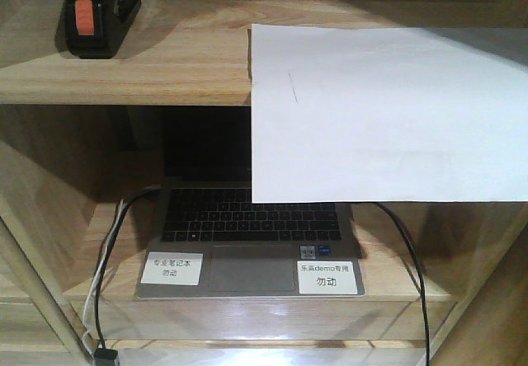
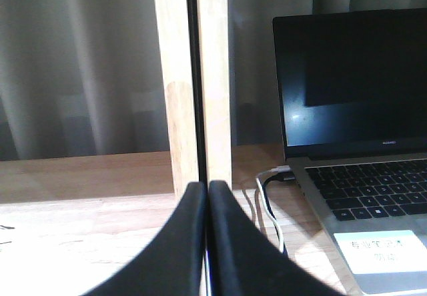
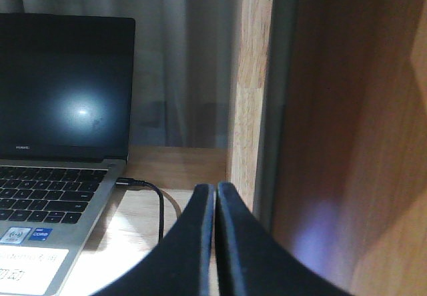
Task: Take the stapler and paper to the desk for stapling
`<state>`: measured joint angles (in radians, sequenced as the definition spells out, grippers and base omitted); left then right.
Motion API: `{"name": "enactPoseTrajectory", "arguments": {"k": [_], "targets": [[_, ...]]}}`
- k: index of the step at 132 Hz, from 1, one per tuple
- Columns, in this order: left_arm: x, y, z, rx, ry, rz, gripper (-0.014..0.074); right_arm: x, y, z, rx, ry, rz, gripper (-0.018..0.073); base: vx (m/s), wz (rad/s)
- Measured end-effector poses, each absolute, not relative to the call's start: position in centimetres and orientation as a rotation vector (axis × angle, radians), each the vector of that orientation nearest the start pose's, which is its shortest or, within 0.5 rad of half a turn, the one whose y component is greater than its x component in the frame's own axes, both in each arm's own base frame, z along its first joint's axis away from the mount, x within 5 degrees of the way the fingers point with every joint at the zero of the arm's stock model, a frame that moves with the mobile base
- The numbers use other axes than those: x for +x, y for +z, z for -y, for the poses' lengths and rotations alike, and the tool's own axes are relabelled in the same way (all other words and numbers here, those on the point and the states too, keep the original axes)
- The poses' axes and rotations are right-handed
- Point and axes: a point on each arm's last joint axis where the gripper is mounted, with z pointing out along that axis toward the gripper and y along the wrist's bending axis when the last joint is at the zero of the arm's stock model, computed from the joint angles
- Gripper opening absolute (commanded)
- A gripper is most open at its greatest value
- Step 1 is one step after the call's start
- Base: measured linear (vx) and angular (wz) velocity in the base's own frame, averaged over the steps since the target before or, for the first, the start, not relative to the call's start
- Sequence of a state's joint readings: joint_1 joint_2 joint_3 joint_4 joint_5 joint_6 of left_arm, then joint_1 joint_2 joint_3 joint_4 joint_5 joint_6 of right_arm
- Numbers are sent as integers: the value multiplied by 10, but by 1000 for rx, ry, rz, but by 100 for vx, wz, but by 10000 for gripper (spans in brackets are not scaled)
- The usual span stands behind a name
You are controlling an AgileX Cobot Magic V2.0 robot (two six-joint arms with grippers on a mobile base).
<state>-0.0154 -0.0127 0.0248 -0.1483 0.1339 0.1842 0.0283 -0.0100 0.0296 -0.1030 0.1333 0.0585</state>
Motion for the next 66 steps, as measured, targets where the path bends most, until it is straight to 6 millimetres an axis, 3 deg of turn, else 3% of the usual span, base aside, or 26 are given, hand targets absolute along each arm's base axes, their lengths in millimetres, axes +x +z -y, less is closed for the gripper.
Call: {"name": "enactPoseTrajectory", "arguments": {"k": [66], "targets": [[56, 193, 3, 58, 1, -1627, -6, 57, 192, 0, -48, -23, -1635, -6, 0, 0]]}}
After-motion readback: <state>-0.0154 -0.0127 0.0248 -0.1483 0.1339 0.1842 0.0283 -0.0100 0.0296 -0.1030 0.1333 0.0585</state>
